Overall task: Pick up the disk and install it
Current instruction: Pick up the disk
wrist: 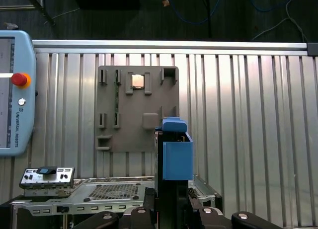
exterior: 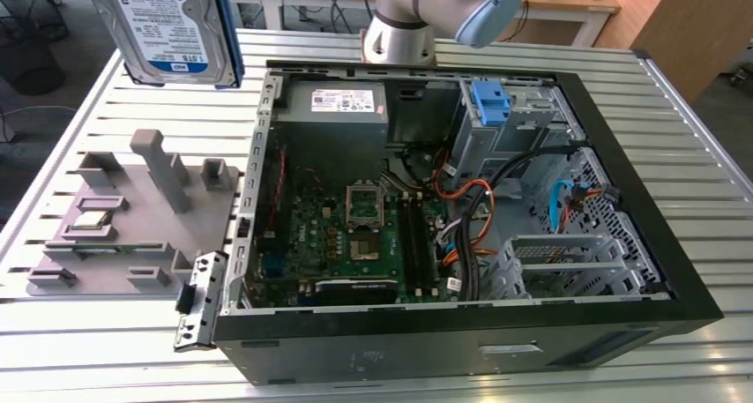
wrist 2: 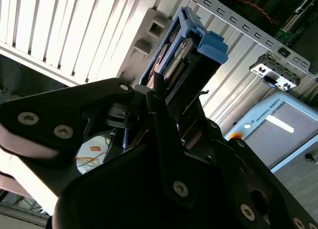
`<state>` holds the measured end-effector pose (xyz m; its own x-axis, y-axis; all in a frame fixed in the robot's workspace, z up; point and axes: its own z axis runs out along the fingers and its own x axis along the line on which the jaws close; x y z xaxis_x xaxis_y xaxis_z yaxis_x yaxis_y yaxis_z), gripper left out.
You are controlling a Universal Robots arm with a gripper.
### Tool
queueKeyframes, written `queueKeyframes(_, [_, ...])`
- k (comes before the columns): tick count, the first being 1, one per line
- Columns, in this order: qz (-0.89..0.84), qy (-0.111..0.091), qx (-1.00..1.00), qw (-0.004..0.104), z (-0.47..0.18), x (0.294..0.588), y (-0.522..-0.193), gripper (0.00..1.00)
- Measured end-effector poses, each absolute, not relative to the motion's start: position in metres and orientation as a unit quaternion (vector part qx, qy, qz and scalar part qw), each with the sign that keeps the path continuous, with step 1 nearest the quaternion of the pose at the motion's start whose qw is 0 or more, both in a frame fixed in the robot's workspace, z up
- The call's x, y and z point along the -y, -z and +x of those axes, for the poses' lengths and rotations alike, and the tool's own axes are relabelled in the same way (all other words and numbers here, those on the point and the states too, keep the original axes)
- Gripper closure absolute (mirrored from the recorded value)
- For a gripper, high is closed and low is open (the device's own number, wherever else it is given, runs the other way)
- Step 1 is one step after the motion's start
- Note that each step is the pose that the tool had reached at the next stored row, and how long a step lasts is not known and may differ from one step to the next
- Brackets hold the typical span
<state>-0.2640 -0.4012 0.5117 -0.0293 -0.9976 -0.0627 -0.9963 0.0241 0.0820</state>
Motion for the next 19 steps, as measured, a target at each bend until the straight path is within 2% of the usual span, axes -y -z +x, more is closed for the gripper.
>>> queueKeyframes(19, [0.697,0.053,0.716,0.008,-0.231,0.401,-0.511,0.65])
